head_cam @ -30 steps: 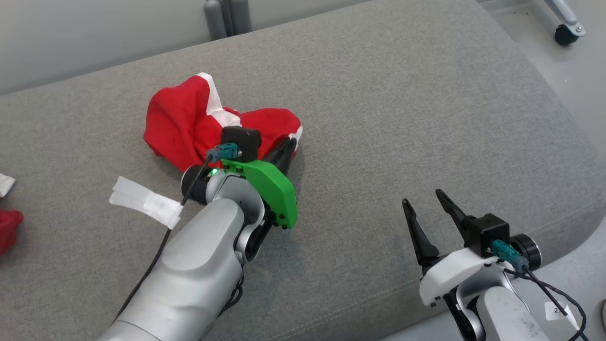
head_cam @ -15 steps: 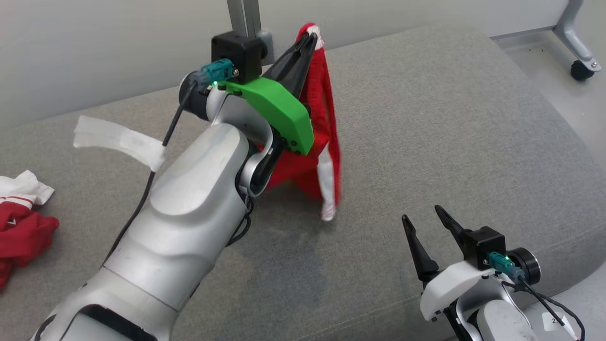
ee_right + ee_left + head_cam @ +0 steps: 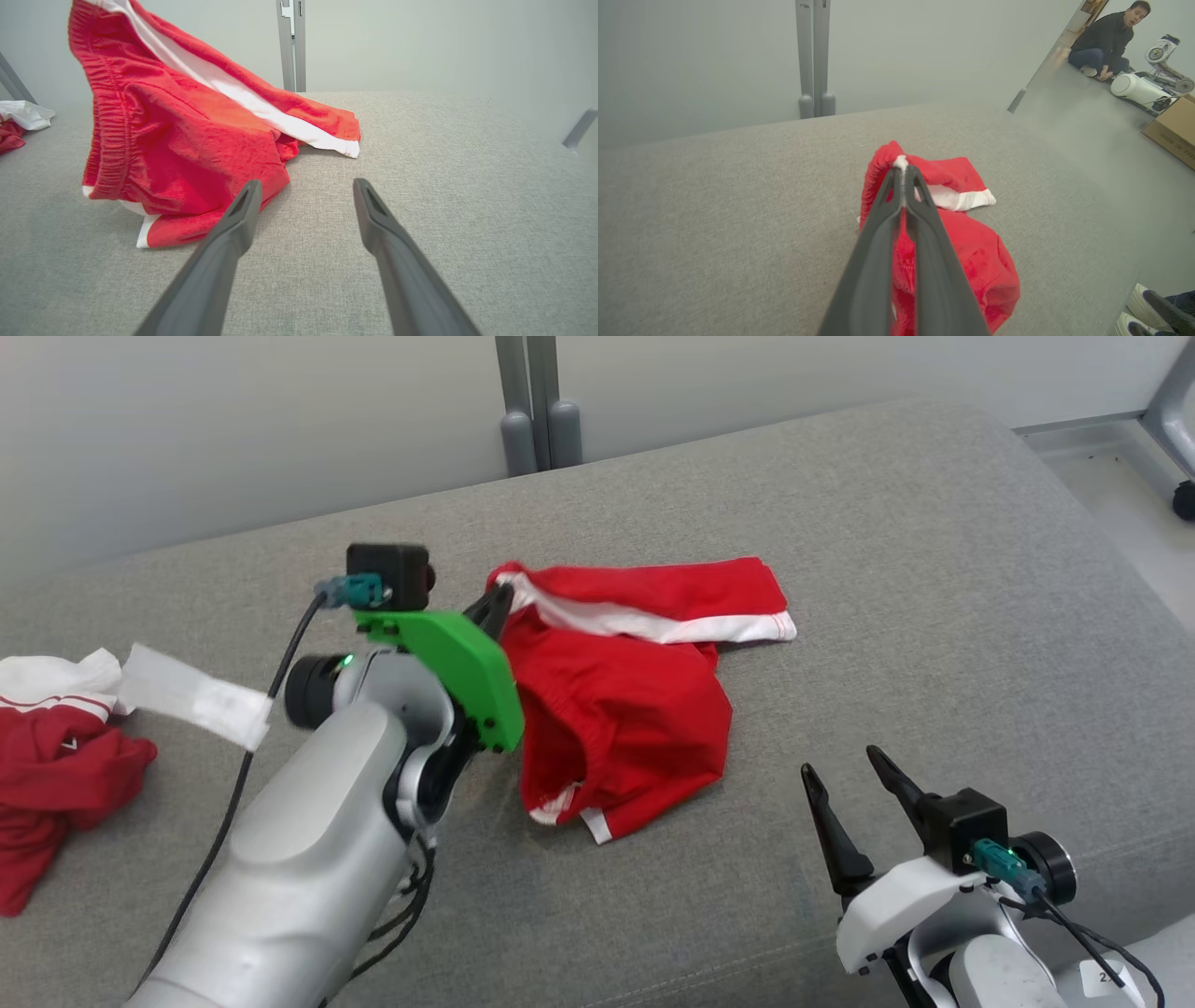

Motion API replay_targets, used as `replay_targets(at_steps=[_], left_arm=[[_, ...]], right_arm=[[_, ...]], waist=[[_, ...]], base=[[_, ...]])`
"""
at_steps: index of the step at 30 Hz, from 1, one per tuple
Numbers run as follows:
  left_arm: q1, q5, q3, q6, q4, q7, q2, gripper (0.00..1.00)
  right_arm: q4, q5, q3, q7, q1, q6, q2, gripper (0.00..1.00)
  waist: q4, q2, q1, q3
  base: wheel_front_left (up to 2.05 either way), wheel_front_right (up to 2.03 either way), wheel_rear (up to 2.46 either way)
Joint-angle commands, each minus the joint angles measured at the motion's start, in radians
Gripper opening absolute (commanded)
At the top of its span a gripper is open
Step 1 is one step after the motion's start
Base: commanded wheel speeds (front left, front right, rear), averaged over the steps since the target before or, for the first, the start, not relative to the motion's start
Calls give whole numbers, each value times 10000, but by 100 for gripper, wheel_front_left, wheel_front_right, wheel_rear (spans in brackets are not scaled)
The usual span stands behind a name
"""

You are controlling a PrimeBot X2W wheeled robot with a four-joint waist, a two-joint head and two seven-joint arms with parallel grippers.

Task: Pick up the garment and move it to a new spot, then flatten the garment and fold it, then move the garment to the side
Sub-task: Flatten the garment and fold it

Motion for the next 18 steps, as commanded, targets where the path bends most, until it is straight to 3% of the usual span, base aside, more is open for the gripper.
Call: replay_targets(at_steps=[1, 7, 13, 14, 18], left_arm=[[449, -122, -40, 113, 65, 192, 369, 0], [1366, -345, 42, 287, 243, 676, 1169, 0], [1583, -348, 215, 520, 638, 420, 1446, 0], [1594, -289, 215, 632, 868, 341, 1448, 100], [1621, -233, 269, 739, 1223, 53, 1469, 100]], right_arm=[[-68, -24, -55, 13, 57, -3, -8, 100], [-126, -107, -165, 55, -2, -3, -8, 100], [-182, -66, -89, 112, -136, -3, -11, 100], [-156, -46, -56, 109, -188, -3, -11, 100], [-177, -46, -52, 110, -231, -3, -11, 100]], waist=[[216, 0, 0, 110], [553, 0, 0, 215], [760, 0, 0, 316], [771, 0, 0, 324], [767, 0, 0, 322]], base=[[0, 0, 0], [0, 0, 0], [0, 0, 0], [0, 0, 0], [0, 0, 0]])
